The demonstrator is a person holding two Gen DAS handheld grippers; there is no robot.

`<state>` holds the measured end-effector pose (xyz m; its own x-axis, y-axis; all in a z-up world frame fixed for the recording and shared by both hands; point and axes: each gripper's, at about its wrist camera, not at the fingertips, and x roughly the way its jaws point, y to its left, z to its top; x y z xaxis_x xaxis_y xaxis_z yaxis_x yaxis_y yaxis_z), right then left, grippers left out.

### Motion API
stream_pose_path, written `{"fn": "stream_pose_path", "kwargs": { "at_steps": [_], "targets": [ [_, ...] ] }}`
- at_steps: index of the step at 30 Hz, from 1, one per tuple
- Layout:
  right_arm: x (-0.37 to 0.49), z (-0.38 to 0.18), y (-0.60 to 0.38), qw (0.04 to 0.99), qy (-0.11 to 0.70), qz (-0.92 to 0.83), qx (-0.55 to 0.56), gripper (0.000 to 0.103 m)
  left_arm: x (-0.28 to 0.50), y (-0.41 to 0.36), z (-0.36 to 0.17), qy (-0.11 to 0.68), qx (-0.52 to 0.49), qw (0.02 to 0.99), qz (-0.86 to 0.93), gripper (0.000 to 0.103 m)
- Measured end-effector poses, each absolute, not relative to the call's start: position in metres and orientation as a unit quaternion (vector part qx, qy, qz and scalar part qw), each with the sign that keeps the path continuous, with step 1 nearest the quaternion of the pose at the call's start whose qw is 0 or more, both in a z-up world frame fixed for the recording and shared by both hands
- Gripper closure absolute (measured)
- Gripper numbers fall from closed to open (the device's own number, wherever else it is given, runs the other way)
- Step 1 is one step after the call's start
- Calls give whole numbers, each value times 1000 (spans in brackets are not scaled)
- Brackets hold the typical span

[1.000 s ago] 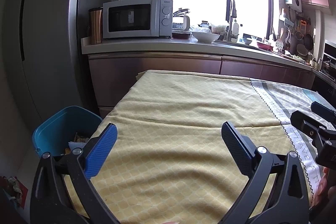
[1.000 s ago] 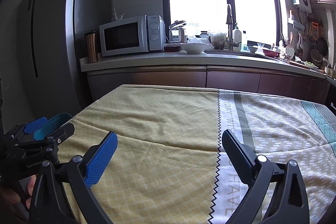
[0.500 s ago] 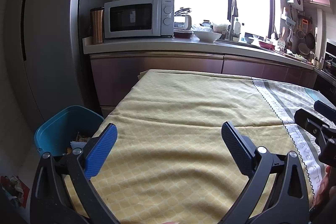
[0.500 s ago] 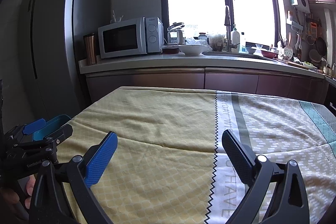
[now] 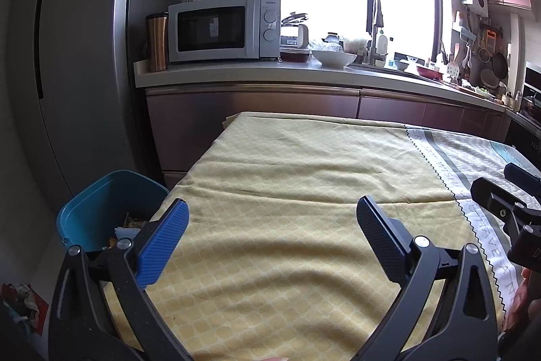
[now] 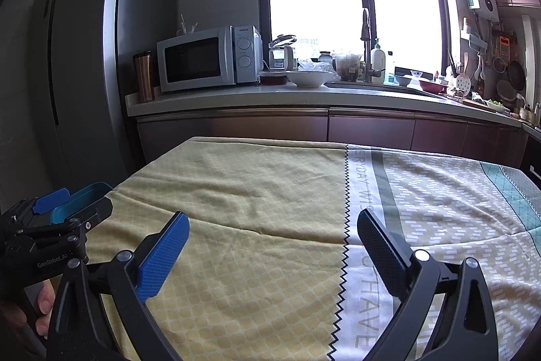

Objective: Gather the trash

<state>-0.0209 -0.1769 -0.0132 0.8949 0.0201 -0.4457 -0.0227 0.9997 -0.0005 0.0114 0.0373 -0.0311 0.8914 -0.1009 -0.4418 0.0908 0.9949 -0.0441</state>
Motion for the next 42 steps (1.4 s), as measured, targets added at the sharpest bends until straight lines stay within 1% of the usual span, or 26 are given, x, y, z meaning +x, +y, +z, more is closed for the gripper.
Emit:
{"fn": "stream_pose_path", "kwargs": {
  "at_steps": [42],
  "targets": [
    [-18,-19,-180,972,237,10,10,7,7,38,-30,230,-2,972,-42,6]
  ]
}}
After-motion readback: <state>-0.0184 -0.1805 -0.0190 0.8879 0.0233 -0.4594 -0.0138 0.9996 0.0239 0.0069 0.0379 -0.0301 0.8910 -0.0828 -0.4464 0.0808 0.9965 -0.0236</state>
